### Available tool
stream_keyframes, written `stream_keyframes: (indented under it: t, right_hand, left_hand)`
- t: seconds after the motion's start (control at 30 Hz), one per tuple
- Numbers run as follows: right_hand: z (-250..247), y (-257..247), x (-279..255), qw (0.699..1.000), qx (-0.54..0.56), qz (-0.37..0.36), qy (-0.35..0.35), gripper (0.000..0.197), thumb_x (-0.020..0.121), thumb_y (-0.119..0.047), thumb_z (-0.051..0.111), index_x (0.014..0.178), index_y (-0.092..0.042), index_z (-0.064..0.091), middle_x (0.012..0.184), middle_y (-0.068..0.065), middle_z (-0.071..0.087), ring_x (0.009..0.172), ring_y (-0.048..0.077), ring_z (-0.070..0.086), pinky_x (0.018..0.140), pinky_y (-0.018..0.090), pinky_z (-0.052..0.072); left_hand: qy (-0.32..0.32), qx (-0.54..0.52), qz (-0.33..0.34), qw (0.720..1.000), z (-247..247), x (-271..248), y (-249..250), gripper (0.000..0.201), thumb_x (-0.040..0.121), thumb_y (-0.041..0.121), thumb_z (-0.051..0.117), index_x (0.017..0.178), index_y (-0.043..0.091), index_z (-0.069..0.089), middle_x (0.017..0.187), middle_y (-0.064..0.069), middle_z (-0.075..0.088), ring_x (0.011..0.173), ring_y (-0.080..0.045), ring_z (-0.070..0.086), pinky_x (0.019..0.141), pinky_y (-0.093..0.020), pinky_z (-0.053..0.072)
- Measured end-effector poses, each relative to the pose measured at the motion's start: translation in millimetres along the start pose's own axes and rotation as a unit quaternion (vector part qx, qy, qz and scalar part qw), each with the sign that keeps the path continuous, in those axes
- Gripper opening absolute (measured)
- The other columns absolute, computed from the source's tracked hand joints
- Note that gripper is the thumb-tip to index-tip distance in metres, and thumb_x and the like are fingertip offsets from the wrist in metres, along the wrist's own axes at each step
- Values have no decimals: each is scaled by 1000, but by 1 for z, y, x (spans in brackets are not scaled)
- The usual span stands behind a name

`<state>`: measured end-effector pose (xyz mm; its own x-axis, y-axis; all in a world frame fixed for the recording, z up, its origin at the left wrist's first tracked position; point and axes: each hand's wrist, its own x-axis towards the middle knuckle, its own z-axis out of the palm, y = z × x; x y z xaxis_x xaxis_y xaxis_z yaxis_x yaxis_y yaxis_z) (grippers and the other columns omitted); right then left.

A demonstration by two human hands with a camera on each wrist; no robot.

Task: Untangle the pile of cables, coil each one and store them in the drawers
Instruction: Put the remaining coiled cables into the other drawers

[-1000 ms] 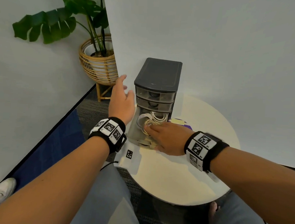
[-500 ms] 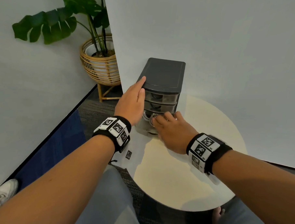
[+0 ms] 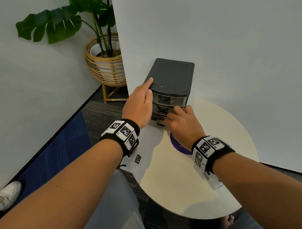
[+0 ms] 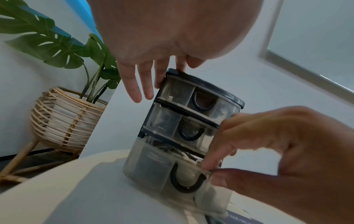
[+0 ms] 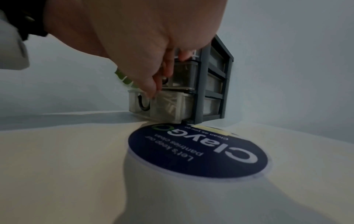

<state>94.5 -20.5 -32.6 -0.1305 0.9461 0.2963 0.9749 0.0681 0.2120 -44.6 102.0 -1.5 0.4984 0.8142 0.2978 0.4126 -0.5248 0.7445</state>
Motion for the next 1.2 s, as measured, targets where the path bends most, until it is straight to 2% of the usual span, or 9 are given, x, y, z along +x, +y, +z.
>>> stream_keyframes:
  t: [0.2,0.47,0.6,0.73,0.83,0.9,1.0,1.1,1.2]
  right_hand:
    - [-1,13,11,997,17,70,-14,63,54,-23,97,105,-18,61,101,5,62,93,28,55,78,43,45]
    - [2,9,-8,981,113,60,-144,29,101,-26,56,128,-17,57,121,1,66,102,24,66,80,30,49]
    - [10,7,-3,979,87,72,-167,42,96,-19,62,136,-18,48,128,2,60,108,24,64,76,28,46]
    - [8,6,-3,977,85,71,-183,51,91,-19,69,137,-18,46,132,2,56,118,24,58,87,33,50]
    - [3,7,-3,969,118,85,-202,42,95,-19,63,135,-19,49,131,0,56,116,24,58,87,33,51]
    - [-9,14,-2,966,166,86,-180,27,97,-21,58,124,-21,56,120,-3,58,104,22,61,79,29,51]
    - [-37,26,0,974,212,81,1,10,95,-25,60,103,-21,56,101,-4,55,86,15,53,73,26,45]
    - [-52,36,8,956,217,169,101,36,92,-31,67,126,-24,56,129,1,49,112,18,48,90,29,44]
    - [-51,45,15,943,244,225,-16,62,96,-38,65,152,-27,41,161,1,31,141,23,37,112,39,42]
  left_hand:
    - [0,-5,-4,1000,1,0,-3,48,109,34,28,156,34,37,150,7,50,132,-8,49,110,-39,44]
    - [5,-12,-12,1000,2,-4,-1,48,110,26,31,157,33,36,137,7,55,115,-4,52,99,-31,45]
    - [-3,-6,-14,1000,1,-4,-2,49,110,27,30,157,36,35,132,7,57,114,-9,55,99,-38,49]
    - [-6,6,-12,1000,1,-3,-2,49,109,27,30,158,35,33,131,7,57,113,-10,56,98,-40,51]
    - [-7,14,-11,1000,1,-3,-1,50,109,25,30,158,34,32,123,5,58,106,-11,57,91,-38,52]
    - [-7,14,-13,1000,1,-3,0,51,109,24,30,158,34,33,117,4,58,101,-12,57,87,-35,50]
    - [-10,1,-23,1000,2,-2,-1,50,109,24,31,158,36,34,109,4,58,93,-12,56,82,-33,47]
    - [-22,-33,-39,998,5,-3,-1,50,108,25,31,156,39,33,97,1,59,78,-11,54,72,-32,43]
    - [-28,-33,-49,998,4,-3,5,49,109,25,30,155,37,34,93,-4,63,74,-15,56,67,-33,41]
